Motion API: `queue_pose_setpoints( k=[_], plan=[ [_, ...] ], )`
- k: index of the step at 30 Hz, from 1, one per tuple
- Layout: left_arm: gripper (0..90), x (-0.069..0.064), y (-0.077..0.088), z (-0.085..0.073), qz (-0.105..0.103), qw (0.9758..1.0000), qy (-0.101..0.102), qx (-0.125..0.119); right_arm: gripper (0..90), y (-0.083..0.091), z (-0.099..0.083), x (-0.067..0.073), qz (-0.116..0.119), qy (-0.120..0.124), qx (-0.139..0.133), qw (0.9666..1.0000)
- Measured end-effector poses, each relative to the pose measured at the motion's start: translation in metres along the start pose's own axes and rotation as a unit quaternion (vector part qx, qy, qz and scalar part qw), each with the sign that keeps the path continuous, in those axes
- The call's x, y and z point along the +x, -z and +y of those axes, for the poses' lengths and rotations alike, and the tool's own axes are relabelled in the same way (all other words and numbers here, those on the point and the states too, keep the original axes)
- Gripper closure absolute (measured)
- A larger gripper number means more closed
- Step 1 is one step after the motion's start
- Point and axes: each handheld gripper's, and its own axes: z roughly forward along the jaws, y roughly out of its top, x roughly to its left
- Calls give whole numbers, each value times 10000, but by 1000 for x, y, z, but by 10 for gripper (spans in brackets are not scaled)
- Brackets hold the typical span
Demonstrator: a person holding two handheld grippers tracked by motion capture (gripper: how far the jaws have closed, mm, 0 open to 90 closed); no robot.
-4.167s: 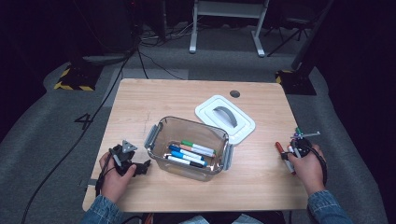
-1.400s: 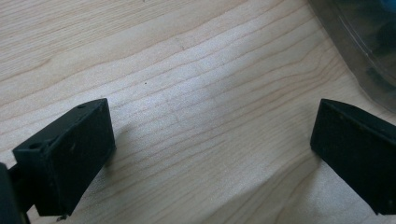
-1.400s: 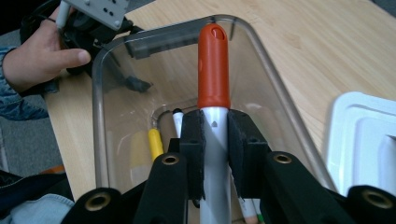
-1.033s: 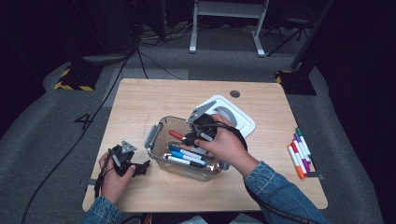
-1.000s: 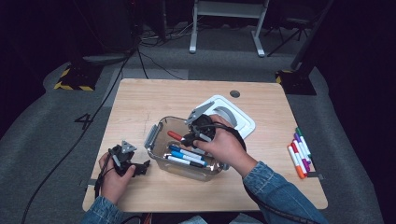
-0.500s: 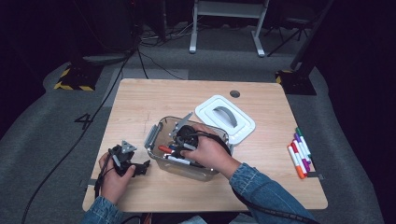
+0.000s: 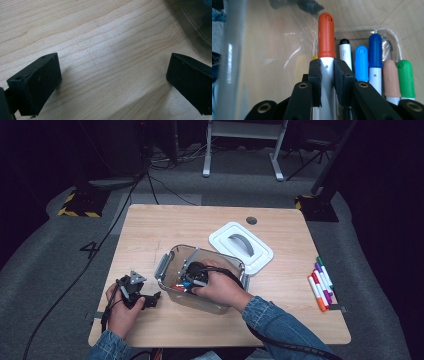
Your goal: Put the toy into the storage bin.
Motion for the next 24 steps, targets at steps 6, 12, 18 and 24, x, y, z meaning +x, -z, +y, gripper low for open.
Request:
queue_pose_setpoints(
  k=[6, 12, 18, 24],
  plan=[
    [2, 0, 0, 0, -1, 10000, 1, 0, 770, -7, -2, -5, 161, -98, 149, 9997],
    [2, 0, 0, 0, -10, 10000, 8, 2, 589, -2, -4, -12, 62, -277, -146, 9995],
    [2, 0, 0, 0, -8, 10000, 7, 3, 588, 30, -1, -16, -382, -277, -828, 9955],
    [2, 0, 0, 0, -7, 10000, 7, 3, 576, 76, -4, -17, -795, -373, -1411, 9861]
  ],
)
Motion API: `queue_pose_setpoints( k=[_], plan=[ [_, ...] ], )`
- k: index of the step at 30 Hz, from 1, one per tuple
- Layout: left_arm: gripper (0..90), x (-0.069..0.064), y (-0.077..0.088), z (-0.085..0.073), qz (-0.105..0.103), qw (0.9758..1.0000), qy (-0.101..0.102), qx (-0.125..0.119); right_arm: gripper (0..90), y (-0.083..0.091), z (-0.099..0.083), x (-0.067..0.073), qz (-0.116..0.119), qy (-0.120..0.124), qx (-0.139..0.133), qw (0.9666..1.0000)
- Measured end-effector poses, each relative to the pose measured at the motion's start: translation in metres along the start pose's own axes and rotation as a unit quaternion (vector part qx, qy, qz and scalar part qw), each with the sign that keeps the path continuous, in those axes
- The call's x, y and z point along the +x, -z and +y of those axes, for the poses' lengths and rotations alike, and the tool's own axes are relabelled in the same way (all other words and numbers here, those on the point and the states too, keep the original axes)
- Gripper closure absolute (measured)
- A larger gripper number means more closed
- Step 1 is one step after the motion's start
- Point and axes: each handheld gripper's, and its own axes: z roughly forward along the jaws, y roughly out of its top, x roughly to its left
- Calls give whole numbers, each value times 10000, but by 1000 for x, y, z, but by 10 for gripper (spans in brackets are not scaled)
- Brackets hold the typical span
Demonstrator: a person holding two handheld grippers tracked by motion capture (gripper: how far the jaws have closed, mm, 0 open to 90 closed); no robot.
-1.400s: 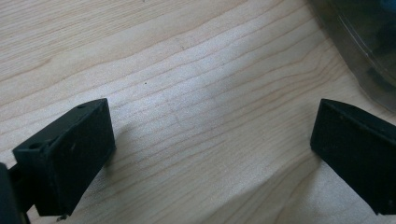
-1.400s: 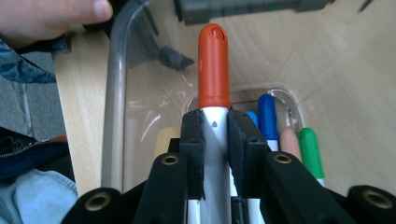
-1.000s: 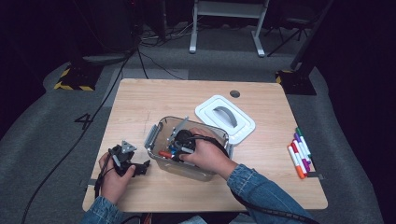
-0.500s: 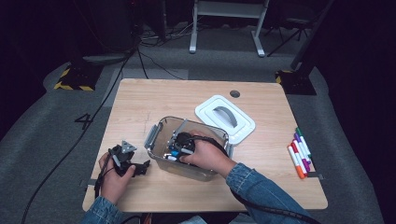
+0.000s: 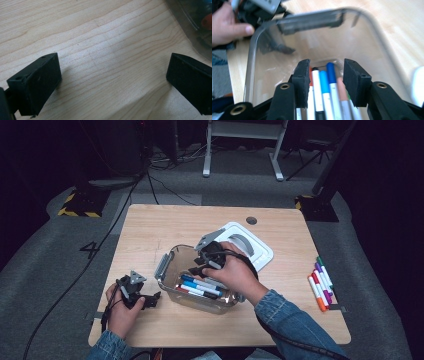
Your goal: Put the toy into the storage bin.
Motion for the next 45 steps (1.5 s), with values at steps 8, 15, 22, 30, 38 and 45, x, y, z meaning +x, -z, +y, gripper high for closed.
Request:
queue_pose_setpoints(
  k=[8, 15, 22, 30, 38, 45],
  plan=[
    [2, 0, 0, 0, -4, 10000, 2, 0, 573, 49, -18, -22, -556, -382, -285, 9973],
    [1, 0, 0, 0, -8, 10000, -7, 5, 577, 81, -51, -46, -962, -842, -348, 9912],
    [1, 0, 0, 0, -11, 10000, -5, 2, 572, 111, -89, -69, -1397, -1307, -343, 9809],
    [2, 0, 0, 0, -16, 10000, -6, -1, 575, 142, -147, -93, -1878, -1946, -232, 9625],
    [2, 0, 0, 0, -13, 10000, -8, 0, 587, 159, -213, -113, -2260, -2605, -15, 9386],
    [2, 0, 0, 0, -14, 10000, -6, -1, 600, 163, -260, -117, -2416, -3037, 203, 9214]
  ],
)
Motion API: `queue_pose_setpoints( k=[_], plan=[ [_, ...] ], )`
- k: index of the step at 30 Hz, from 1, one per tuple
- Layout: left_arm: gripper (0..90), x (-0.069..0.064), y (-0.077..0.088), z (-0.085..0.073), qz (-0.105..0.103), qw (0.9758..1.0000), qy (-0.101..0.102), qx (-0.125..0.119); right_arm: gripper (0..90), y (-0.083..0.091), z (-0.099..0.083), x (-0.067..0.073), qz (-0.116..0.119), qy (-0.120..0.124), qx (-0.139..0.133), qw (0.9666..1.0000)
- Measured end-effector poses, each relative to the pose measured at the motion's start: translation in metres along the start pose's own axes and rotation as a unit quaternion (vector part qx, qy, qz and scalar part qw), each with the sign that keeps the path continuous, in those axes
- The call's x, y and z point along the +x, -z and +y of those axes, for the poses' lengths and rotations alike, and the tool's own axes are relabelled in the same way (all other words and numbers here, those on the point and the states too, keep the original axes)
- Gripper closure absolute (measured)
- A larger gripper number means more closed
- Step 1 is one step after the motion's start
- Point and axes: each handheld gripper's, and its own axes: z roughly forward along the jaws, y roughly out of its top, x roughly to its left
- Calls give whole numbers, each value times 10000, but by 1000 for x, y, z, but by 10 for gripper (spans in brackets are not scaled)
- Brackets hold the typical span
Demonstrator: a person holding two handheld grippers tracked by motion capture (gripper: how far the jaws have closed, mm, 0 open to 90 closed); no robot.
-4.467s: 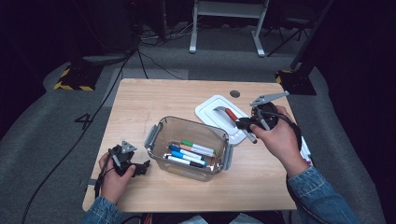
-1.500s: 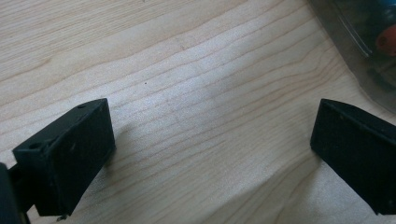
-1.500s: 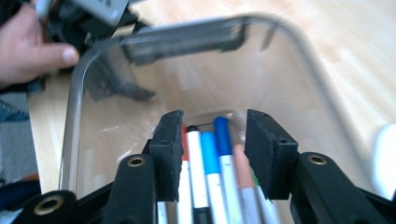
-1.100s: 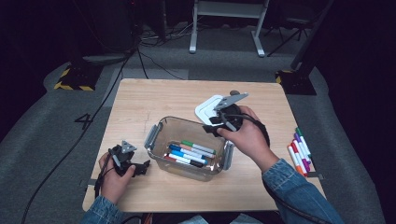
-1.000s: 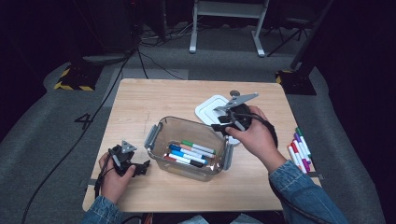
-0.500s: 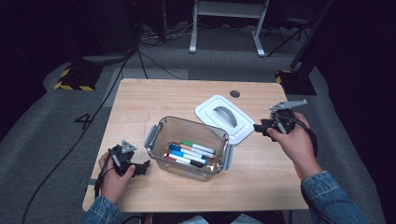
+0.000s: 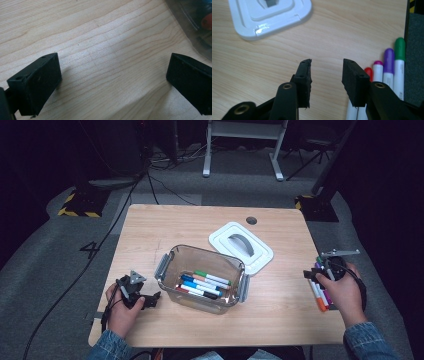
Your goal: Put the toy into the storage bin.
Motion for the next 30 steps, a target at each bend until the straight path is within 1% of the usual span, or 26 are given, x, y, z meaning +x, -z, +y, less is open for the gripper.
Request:
queue_pose_setpoints(
  k=[1, 2, 3, 4, 6, 7, 9, 10, 13, 19, 25, 30],
  plan=[
    [2, 0, 0, 0, 0, 10000, 0, 0, 600, 0, 0, 0, 0, 0, 0, 10000],
    [2, 0, 0, 0, 2, 10000, -1, 0, 606, -2, -7, -5, -63, -64, 93, 9999],
    [2, 0, 0, 0, 2, 10000, -1, 0, 606, -2, -7, -5, -63, -64, 93, 9999],
    [2, 0, 0, 0, -1, 10000, 1, 0, 611, -5, -14, -9, -101, -111, 165, 9998],
    [2, 0, 0, 0, 2, 10000, -2, 1, 613, -8, -20, -13, -129, -176, 241, 9995],
    [2, 0, 0, 0, 2, 10000, -2, 1, 613, -8, -20, -13, -129, -176, 241, 9995],
    [2, 0, 0, 0, 2, 10000, -2, 1, 613, -11, -26, -18, -184, -226, 294, 9991],
    [2, 0, 0, 0, 3, 10000, -2, 0, 614, -12, -28, -19, -168, -258, 316, 9990],
    [2, 0, 0, 0, 0, 10000, -1, -1, 616, -15, -31, -21, -203, -275, 356, 9988],
    [2, 0, 0, 0, 2, 10000, -1, 1, 631, -24, -40, -27, -305, -329, 550, 9975],
    [2, 0, 0, 0, 4, 10000, -2, 0, 648, -32, -46, -30, -319, -406, 652, 9965],
    [2, 0, 0, 0, 2, 10000, -4, 9, 657, -38, -45, -29, -238, -445, 655, 9966]
  ],
)
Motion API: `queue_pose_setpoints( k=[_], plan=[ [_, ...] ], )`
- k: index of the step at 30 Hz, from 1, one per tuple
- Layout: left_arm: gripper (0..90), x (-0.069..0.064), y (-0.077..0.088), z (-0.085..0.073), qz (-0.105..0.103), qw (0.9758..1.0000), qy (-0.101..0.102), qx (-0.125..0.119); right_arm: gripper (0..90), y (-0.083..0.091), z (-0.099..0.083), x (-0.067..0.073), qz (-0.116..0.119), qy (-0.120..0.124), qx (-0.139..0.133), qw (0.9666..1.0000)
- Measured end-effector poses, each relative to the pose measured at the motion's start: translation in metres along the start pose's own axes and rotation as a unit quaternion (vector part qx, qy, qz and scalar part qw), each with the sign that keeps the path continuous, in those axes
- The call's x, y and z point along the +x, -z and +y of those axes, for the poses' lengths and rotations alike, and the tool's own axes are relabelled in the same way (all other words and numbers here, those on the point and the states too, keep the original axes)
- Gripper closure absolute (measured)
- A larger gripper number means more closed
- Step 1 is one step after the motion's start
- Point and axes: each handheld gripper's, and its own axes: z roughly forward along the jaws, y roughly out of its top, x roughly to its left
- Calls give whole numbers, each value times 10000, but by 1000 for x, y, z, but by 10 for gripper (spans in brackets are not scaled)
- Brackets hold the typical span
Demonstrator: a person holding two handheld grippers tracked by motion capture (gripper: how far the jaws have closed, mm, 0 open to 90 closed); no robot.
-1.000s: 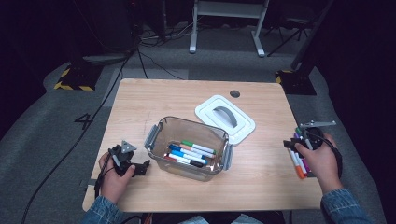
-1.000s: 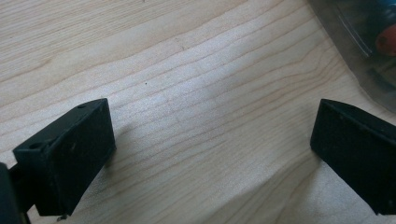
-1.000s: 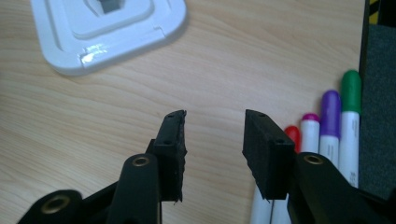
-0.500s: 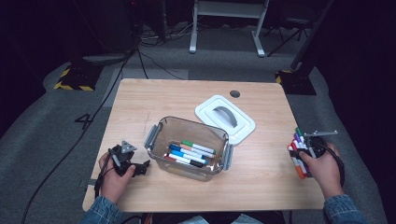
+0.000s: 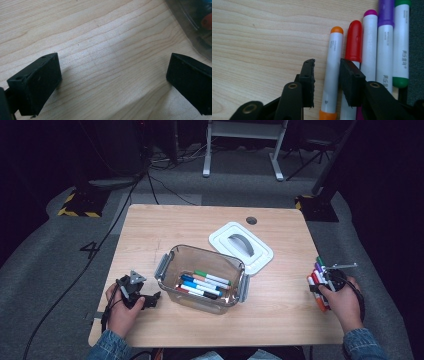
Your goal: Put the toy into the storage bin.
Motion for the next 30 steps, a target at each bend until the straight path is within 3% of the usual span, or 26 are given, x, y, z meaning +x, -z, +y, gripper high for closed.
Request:
queue_pose_setpoints(
  k=[9, 16, 24, 30],
  plan=[
    [2, 0, 0, 0, -3, 10000, 13, 3, 770, -11, 3, 9, -146, 103, 140, 9997],
    [2, 0, 0, 0, -1, 10000, 16, 2, 774, -11, 4, 12, -236, -52, 164, 9996],
    [2, 0, 0, 0, -2, 10000, 15, 3, 775, -7, 8, 15, -43, -73, 120, 9999],
    [2, 0, 0, 0, -1, 10000, 16, 2, 775, 10, 20, 26, 143, 46, -170, 9997]
  ],
)
